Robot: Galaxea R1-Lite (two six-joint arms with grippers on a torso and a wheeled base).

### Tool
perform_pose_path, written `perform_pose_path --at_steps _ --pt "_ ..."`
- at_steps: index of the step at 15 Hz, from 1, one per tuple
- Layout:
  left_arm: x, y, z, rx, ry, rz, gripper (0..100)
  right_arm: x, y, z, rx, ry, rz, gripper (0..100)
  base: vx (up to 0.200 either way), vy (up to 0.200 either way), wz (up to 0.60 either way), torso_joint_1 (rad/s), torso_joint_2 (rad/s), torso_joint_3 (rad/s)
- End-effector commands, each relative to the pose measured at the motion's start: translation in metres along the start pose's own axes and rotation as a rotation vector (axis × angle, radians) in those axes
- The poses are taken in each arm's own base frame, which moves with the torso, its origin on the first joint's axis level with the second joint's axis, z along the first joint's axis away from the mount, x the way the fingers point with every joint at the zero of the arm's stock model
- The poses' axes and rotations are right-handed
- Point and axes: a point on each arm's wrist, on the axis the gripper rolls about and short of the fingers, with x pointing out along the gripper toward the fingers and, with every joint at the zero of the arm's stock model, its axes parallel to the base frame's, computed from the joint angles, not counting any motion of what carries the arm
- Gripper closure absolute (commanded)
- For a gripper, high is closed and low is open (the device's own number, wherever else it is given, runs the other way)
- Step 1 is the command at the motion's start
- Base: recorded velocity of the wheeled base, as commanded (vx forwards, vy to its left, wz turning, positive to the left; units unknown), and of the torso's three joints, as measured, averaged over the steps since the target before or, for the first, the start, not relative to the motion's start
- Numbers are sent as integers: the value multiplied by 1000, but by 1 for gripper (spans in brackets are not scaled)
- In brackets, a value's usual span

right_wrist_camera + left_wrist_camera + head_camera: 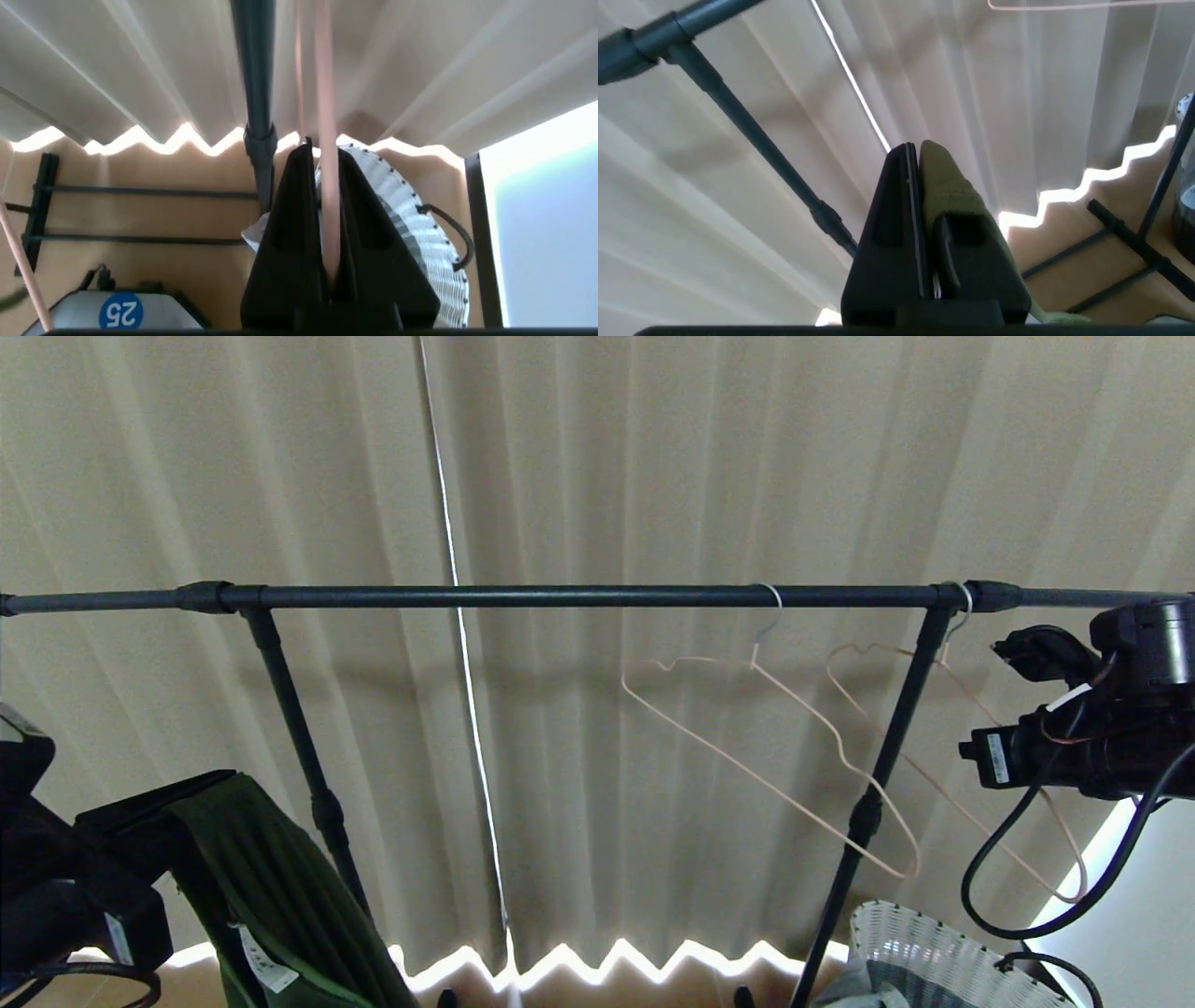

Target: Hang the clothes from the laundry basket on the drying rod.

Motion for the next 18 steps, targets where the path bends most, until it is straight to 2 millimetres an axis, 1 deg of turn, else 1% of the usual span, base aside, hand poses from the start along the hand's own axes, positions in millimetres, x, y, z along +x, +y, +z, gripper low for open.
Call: perform_pose_path --at_steps 1,4,7,10,11,13,15,18 --pt "-4 1 1 0 -17 8 100 -11 -3 3 9 -33 -11 100 0 0 0 0 0 0" --pt "-6 1 1 1 -20 11 100 -26 -10 7 24 -79 -38 100 0 0 0 0 0 0" --pt "-5 1 1 2 -16 9 100 -43 -12 6 32 -122 -43 100 0 0 0 0 0 0" --pt "-6 0 -2 4 -11 11 100 -60 -11 -4 29 -135 -42 100 0 0 0 0 0 0" --pt "-6 0 -2 4 -9 10 100 -62 -11 -5 27 -139 -43 100 0 0 0 0 0 0" --pt "-5 -1 -4 4 -3 9 100 -76 -10 -17 22 -149 -42 100 0 0 0 0 0 0" --pt "-5 -1 -4 5 0 8 100 -83 -9 -27 -9 -145 -46 100 -200 0 0 5 2 2" --pt "-5 -1 -4 5 1 8 100 -90 -9 -33 -26 -152 -49 100 -200 0 0 12 1 -1"
